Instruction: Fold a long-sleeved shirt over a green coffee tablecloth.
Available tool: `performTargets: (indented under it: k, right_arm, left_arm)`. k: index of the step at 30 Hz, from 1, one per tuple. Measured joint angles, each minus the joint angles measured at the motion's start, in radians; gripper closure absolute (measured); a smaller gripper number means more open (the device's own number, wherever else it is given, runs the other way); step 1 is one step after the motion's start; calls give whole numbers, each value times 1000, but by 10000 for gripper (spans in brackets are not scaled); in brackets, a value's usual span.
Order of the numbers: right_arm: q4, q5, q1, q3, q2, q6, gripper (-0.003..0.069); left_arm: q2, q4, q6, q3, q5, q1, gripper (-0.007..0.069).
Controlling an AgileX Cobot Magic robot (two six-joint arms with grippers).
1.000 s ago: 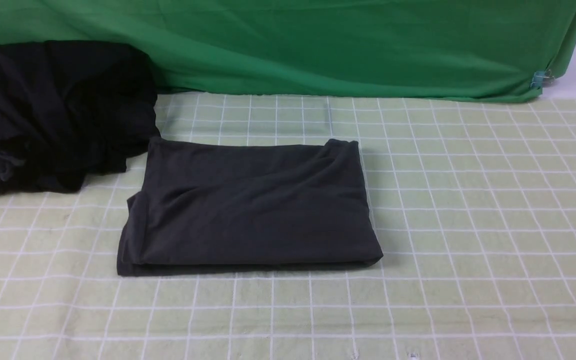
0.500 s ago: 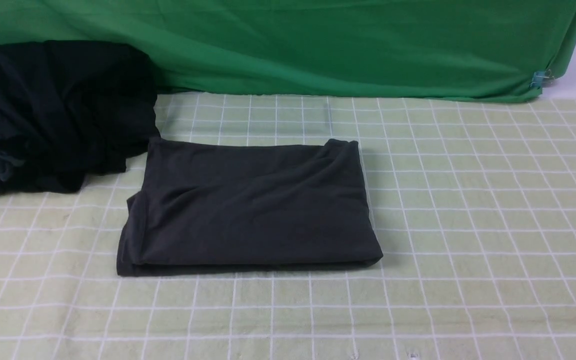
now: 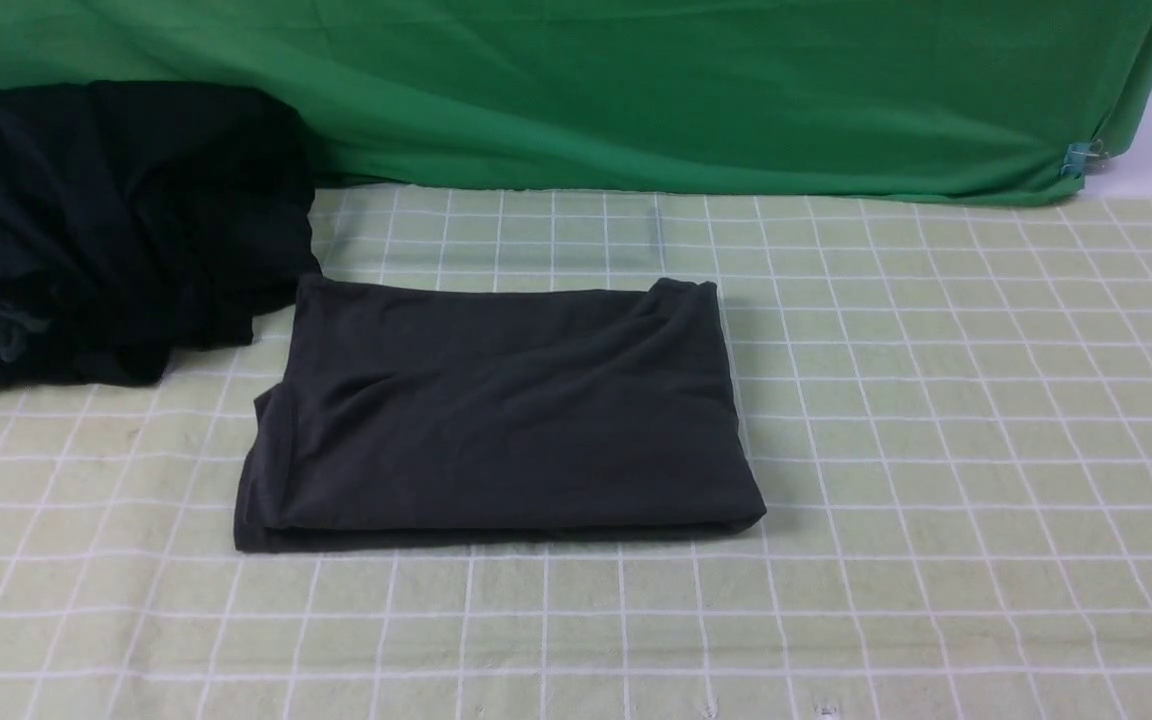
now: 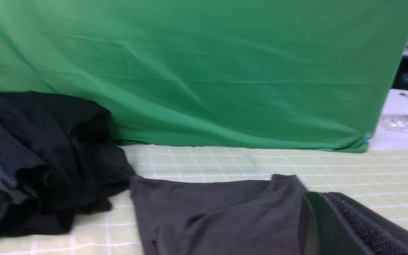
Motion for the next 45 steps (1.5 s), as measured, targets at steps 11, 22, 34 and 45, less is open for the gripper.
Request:
performTargets:
  k: [11, 22, 34, 45]
  right_arm:
    - [0, 36, 0, 4, 0, 0, 418]
    - [0, 38, 0, 4, 0, 0, 418]
    - [0, 37, 0, 4, 0, 0, 418]
    - [-1, 129, -19, 4, -20, -82, 417]
  left_arm:
    - [-95, 144, 8, 363, -207, 183, 623]
    - [-95, 180, 9, 438, -181, 183, 623]
    - [-95, 180, 9, 438, -181, 183, 623]
    - [-95, 181, 26, 438, -181, 183, 622]
